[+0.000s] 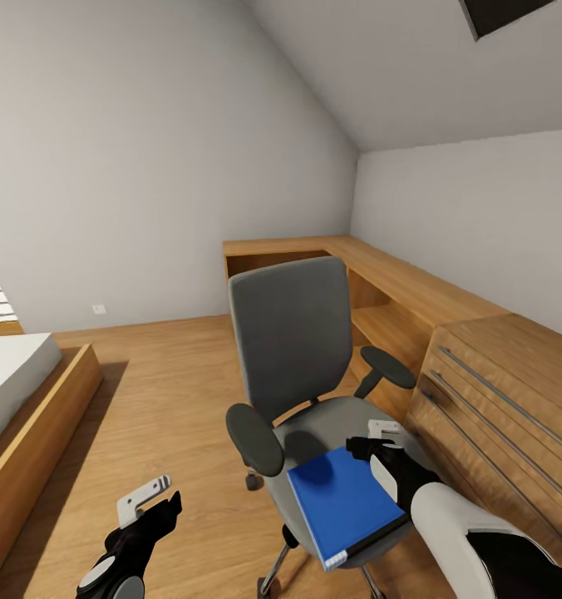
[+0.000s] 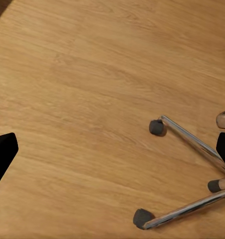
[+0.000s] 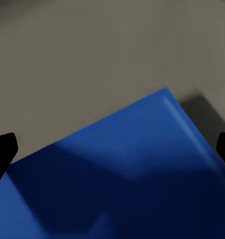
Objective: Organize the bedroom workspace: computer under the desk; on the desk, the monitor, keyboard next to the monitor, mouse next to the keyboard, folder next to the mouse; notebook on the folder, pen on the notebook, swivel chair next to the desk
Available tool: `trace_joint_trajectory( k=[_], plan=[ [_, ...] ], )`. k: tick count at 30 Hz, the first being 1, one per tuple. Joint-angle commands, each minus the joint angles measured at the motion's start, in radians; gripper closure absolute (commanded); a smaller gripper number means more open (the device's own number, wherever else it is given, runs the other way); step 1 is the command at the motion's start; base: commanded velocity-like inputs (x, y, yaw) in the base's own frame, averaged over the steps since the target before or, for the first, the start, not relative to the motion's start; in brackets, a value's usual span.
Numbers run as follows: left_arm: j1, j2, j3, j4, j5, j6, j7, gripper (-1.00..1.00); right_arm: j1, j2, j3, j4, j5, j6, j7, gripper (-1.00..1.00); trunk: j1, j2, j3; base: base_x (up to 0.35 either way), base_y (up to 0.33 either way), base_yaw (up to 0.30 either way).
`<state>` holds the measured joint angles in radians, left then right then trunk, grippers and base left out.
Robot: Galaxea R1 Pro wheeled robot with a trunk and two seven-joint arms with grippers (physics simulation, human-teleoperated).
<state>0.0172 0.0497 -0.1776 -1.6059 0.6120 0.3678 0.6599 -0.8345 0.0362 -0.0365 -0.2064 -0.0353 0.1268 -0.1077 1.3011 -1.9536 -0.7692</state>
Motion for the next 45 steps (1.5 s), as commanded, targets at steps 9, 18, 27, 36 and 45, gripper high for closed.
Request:
trace_joint_trajectory(
  k=[9, 18, 27, 36, 45],
  plan=[
    [0.000, 0.001, -0.002, 0.008, 0.007, 0.002, 0.007, -1.00, 0.000, 0.001, -0.003, -0.007, -0.006, 0.001, -0.001, -1.00, 0.000, 0.000, -0.001, 0.000, 0.000, 0.000],
    [0.000, 0.001, -0.005, 0.013, 0.006, 0.002, 0.007, -1.00, 0.000, 0.004, -0.006, -0.014, -0.008, -0.036, -0.004, -1.00, 0.000, 0.000, -0.001, 0.000, 0.000, 0.000],
    [0.000, 0.001, -0.005, 0.017, 0.006, 0.002, 0.007, -1.00, 0.000, 0.006, -0.006, -0.014, -0.008, -0.038, -0.005, -1.00, 0.000, 0.000, -0.001, 0.000, 0.000, 0.000],
    [0.000, 0.000, -0.005, 0.020, 0.006, 0.002, 0.007, -1.00, 0.000, 0.011, -0.005, -0.012, -0.008, -0.038, -0.006, -1.00, 0.000, 0.000, -0.001, 0.000, 0.000, 0.218],
    [0.000, -0.001, -0.006, 0.020, 0.006, 0.002, 0.007, -1.00, 0.000, 0.011, -0.005, -0.011, -0.006, -0.037, -0.006, -1.00, 0.000, 0.000, -0.001, 0.000, 0.000, 0.275]
  ],
)
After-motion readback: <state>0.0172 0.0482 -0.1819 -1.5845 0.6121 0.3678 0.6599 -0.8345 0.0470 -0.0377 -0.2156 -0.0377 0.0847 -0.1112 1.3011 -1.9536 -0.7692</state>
